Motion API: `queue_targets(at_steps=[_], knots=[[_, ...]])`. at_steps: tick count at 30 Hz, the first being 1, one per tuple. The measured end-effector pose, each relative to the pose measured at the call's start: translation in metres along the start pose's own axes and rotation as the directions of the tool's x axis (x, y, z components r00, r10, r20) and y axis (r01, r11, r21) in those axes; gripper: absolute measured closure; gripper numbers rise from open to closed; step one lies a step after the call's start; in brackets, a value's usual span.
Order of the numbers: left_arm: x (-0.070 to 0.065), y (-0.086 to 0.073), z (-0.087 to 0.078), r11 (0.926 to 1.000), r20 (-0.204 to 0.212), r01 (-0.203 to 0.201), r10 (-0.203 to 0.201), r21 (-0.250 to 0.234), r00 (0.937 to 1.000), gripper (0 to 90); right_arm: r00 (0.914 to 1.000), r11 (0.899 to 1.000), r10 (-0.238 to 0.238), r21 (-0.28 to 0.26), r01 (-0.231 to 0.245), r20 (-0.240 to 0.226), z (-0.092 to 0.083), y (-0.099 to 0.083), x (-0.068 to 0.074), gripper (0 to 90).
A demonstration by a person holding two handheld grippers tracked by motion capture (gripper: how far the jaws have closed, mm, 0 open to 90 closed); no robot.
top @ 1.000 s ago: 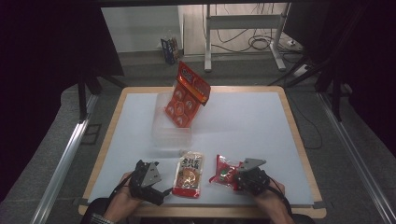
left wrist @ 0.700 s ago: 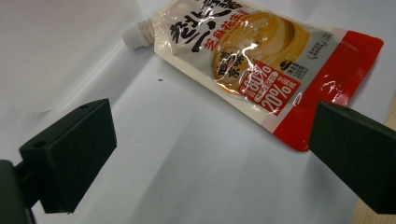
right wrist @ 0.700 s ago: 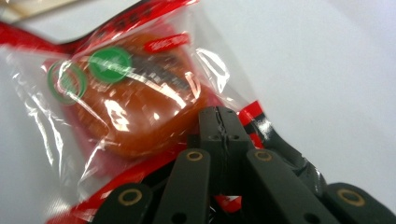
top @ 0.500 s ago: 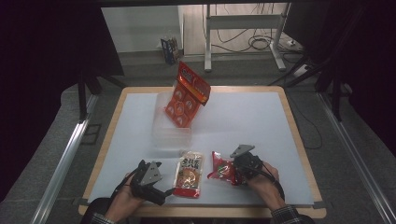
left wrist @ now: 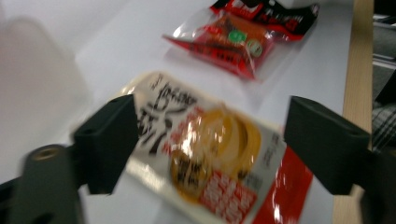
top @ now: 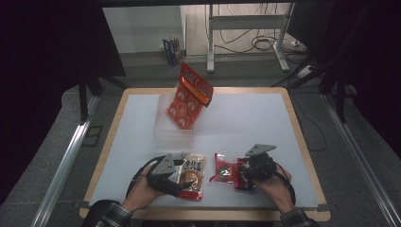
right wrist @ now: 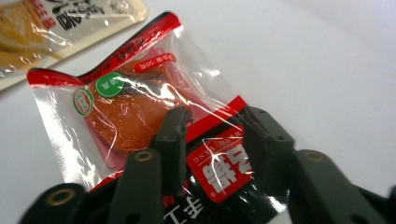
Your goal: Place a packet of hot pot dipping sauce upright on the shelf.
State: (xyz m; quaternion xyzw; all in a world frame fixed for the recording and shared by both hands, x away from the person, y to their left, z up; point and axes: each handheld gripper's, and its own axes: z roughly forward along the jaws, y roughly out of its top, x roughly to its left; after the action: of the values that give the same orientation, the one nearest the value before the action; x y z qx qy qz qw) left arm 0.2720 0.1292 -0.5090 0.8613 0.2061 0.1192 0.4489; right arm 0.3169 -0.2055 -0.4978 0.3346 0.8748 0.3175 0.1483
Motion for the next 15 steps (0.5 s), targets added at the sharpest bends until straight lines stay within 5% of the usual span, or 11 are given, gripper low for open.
queue_targets(at_steps=[5, 15], knots=[[0.003, 0.018, 0.017, 1.0000, 0.015, -0.003, 0.003, -0.009, 0.9999, 40.1, 0.9992, 0.998, 0.033, -0.046, -0.034, -0.025, -0.008, -0.004, -0.005, 47.5], [0.005, 0.046, 0.063, 0.9984, 0.112, -0.055, 0.056, -0.013, 0.9922, 76.8, 0.9979, 0.995, 0.045, -0.090, -0.049, -0.046, -0.010, -0.010, -0.010, 21.2]])
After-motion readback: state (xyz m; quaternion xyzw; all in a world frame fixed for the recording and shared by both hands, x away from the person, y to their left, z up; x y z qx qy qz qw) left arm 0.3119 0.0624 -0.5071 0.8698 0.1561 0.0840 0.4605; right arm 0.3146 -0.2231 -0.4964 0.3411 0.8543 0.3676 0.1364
